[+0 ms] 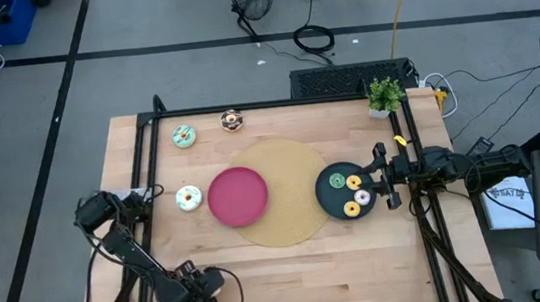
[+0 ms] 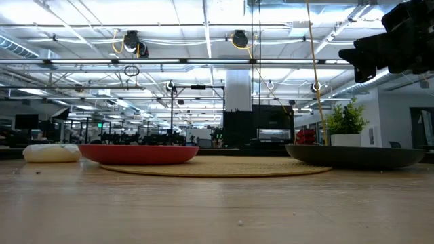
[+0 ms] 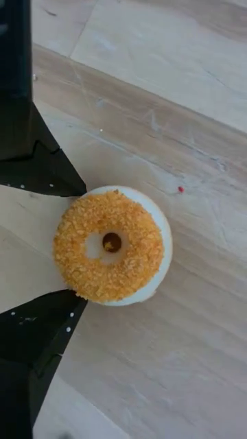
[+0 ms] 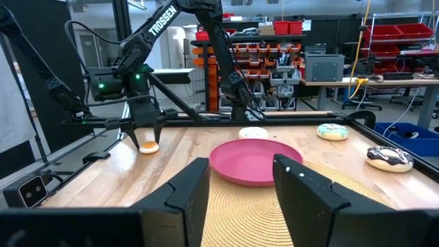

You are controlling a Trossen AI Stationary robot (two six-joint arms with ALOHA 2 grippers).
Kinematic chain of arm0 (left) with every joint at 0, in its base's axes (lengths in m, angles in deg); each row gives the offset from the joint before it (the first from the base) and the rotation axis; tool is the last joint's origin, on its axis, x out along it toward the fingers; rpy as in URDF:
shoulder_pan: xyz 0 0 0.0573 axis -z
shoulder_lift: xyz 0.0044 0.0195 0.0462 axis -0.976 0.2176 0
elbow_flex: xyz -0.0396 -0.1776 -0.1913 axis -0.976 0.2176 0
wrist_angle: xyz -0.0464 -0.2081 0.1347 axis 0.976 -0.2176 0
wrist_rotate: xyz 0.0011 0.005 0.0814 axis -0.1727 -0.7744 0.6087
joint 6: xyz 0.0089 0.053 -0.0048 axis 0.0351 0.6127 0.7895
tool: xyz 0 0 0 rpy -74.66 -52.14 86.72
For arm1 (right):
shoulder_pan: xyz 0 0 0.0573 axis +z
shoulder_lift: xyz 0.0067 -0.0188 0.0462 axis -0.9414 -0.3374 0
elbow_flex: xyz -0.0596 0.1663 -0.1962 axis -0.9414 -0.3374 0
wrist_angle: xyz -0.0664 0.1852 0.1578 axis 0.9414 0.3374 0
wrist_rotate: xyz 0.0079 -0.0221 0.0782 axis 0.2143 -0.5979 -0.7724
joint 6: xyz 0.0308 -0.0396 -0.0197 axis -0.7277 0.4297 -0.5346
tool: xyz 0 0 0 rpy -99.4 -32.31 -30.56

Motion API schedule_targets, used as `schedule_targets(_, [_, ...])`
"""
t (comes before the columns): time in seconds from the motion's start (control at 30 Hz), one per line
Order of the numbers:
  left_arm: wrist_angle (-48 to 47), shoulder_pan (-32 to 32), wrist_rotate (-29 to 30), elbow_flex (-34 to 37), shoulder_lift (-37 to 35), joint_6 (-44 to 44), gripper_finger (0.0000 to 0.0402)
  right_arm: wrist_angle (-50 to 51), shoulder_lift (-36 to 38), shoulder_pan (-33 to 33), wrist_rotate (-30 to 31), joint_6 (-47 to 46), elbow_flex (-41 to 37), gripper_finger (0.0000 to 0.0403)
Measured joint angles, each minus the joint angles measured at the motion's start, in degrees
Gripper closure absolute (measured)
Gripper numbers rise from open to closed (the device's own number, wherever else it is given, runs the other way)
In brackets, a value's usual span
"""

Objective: Pick & Place donuts
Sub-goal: Put the small orange donut on the black plate

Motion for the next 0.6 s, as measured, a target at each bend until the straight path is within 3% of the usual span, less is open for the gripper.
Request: schedule_targets(0.6, [0.9,-1.9,1.9,0.0,0.0,-4.0,0.0167,0.0,0.0,0.0,0.0,0.0,0.0,0.0253])
